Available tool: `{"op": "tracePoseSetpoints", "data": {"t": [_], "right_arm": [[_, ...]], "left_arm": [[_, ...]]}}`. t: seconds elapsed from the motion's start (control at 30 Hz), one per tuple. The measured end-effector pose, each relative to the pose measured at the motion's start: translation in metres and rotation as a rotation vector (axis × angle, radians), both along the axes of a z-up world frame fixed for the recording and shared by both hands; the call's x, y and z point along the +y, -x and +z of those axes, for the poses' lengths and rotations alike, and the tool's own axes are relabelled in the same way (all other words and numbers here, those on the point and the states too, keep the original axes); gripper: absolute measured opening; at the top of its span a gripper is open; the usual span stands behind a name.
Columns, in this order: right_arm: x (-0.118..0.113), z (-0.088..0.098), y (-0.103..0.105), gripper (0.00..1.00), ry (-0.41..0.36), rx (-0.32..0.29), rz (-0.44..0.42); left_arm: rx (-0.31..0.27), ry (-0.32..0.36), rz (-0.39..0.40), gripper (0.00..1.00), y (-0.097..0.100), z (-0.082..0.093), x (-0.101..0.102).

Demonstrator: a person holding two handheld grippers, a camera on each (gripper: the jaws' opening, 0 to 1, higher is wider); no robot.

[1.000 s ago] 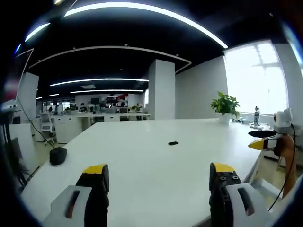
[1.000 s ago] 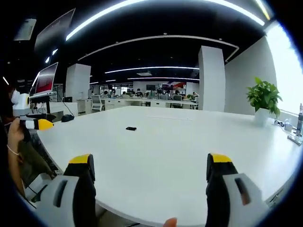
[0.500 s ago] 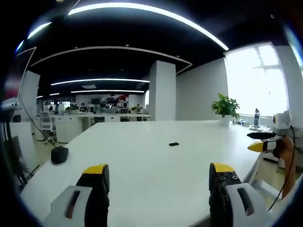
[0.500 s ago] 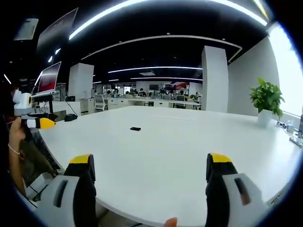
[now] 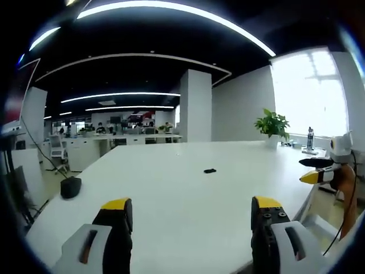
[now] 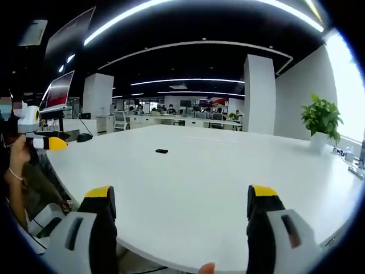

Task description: Snap the two parts of the plastic buckle together until the buckle closes and remains connected.

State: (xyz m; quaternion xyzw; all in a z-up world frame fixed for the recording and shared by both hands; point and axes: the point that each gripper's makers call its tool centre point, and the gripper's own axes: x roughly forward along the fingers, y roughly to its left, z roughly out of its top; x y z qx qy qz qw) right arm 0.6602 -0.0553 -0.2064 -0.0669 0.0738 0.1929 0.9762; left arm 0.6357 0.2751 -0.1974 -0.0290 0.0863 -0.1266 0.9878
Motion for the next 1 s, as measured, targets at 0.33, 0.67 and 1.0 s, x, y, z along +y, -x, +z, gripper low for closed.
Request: {"op": "tracePoseSetpoints", "data": {"t": [0.33,0.67,1.0], "right_arm": [[0.001,-0.001,-0.001,0.97,0.008,0.006,0.007],[0.001,0.000,-0.002,0.97,0.014,0.008,0.004],[0.002,-0.001,-0.001,0.96,0.022,0.012,0.007]], "left_arm": [[0.009,-0.012,-0.025,0.87,-0.005,-0.001,-0.008],[0.010,-0.011,-0.041,0.87,-0.006,0.000,-0.012],[0.009,-0.008,-0.048,0.87,-0.006,-0.001,-0.014]]}}
